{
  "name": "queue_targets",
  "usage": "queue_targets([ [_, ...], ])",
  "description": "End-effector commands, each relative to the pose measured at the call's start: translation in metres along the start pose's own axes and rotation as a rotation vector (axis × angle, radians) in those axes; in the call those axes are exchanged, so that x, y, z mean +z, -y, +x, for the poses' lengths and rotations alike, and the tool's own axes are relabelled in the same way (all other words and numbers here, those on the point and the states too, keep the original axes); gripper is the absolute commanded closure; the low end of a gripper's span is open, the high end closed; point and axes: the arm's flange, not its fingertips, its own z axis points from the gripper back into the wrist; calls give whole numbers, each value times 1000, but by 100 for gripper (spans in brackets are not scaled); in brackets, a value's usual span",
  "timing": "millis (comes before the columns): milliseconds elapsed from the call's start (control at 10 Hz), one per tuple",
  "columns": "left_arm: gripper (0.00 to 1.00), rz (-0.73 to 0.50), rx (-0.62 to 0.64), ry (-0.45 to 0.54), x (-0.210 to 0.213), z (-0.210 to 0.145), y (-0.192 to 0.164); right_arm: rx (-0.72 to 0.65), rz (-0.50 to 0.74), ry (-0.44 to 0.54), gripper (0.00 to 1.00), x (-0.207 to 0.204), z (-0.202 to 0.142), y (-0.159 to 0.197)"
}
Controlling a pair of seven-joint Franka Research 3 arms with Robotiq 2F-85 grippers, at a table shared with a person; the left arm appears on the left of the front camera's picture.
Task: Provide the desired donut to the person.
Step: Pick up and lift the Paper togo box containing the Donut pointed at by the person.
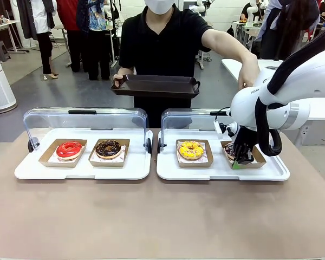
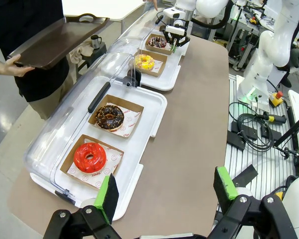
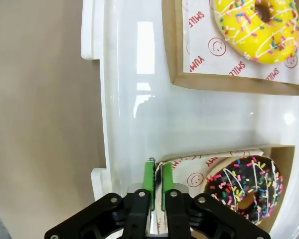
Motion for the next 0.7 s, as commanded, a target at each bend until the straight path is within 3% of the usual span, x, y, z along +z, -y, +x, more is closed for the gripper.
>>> queue_targets([
  [0,0,-2,-2,5,0,1,1,15,1,44,100,-3,-3,6],
  [400,0,-2,-2,5,0,1,1,15,-10,34,100,-2,-3,3],
  [600,0,-2,-2,5,0,1,1,-60,-13,-63,100,20,11,-14],
])
